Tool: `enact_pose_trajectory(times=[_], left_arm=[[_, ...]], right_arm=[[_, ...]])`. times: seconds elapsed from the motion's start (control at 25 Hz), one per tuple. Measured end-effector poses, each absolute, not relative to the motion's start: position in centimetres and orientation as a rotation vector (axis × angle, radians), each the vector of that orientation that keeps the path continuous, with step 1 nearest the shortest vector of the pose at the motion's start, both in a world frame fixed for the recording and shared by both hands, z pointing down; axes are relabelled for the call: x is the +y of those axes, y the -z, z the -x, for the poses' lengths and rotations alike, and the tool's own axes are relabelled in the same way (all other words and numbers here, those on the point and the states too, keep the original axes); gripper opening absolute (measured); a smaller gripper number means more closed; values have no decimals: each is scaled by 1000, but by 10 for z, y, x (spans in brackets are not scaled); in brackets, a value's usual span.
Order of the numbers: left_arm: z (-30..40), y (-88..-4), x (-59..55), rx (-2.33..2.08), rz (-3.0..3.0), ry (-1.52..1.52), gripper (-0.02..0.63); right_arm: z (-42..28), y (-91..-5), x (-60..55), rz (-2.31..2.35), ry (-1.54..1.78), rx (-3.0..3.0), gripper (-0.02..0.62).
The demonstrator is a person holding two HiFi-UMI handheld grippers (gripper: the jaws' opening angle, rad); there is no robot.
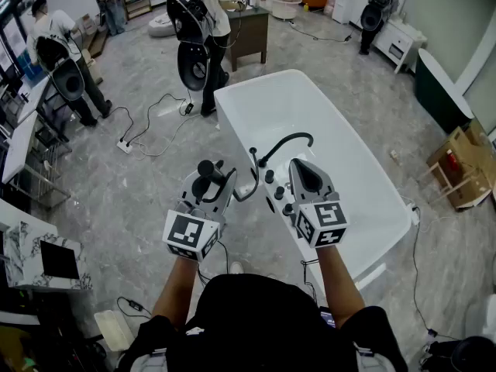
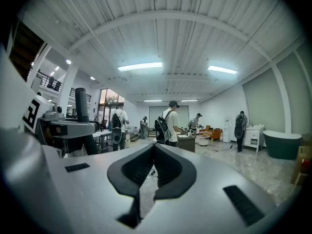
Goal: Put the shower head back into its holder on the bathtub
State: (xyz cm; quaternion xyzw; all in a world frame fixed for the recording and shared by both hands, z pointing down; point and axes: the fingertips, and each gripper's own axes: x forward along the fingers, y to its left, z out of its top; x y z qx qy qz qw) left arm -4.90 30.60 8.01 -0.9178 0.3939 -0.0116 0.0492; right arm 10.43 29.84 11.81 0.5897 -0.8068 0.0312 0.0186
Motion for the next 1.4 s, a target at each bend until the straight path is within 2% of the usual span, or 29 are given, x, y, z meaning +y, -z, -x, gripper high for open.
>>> enact_pose_trajectory(times=[0.96,1.4], left_arm=[[26,-103,352,1317,2767,64,129],[27,-118,332,1340,2773,102,129]], right_arm=[[-125,-146,337,-1724,-156,-2575,23],[-121,-163,313,-1693,-206,-2575,23]])
